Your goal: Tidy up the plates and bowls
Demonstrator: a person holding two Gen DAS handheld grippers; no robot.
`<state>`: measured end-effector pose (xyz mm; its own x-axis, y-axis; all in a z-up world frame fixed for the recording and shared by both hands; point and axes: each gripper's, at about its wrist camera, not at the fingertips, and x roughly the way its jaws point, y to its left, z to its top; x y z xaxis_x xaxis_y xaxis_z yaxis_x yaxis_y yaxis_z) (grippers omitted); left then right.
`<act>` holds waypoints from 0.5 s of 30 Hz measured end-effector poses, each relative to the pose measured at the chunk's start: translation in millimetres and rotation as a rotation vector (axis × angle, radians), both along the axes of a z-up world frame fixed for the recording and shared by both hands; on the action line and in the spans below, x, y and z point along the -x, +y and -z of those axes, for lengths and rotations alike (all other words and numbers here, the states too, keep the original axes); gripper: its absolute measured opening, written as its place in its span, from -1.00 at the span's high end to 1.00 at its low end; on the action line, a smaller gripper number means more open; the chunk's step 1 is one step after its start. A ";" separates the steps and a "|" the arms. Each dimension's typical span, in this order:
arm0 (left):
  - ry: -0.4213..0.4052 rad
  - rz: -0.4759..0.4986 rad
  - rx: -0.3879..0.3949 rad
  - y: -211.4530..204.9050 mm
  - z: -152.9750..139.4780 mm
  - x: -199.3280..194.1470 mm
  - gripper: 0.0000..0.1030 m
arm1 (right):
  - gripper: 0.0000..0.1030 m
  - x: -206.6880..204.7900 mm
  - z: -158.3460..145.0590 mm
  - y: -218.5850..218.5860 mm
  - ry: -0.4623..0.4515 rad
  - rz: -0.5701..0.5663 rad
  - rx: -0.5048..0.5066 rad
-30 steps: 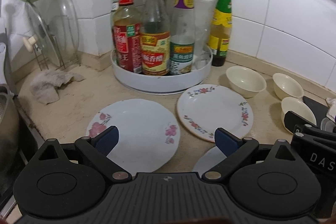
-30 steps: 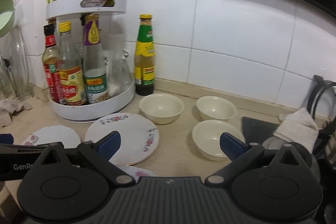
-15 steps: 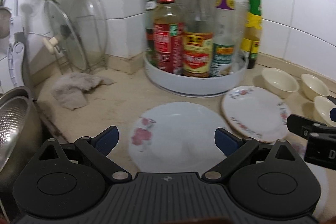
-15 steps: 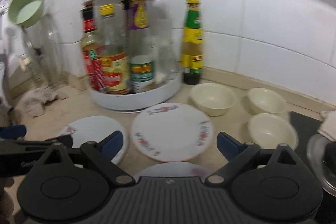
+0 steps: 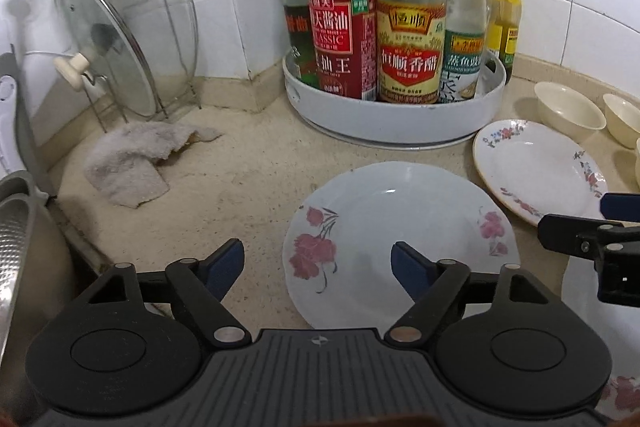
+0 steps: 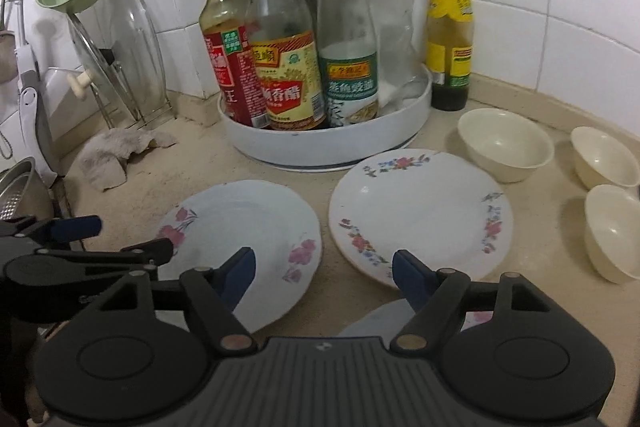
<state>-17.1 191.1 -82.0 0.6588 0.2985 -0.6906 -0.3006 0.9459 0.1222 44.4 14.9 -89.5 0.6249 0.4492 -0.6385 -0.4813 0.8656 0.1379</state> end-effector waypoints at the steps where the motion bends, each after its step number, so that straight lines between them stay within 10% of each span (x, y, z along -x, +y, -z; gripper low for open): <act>1: 0.004 0.004 0.007 2.2 1.2 -2.3 -0.66 | -0.39 -1.5 0.6 1.6 0.013 -0.006 -0.006; 15: 0.026 0.072 0.219 33.6 16.2 -27.7 -0.42 | -0.20 -35.1 18.4 23.0 0.171 -0.052 -0.045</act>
<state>10.6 224.7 -98.2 0.6545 0.0926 -0.7504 -0.2305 0.9697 -0.0814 79.5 38.0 -107.9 0.4839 0.5090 -0.7118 -0.4917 0.8310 0.2601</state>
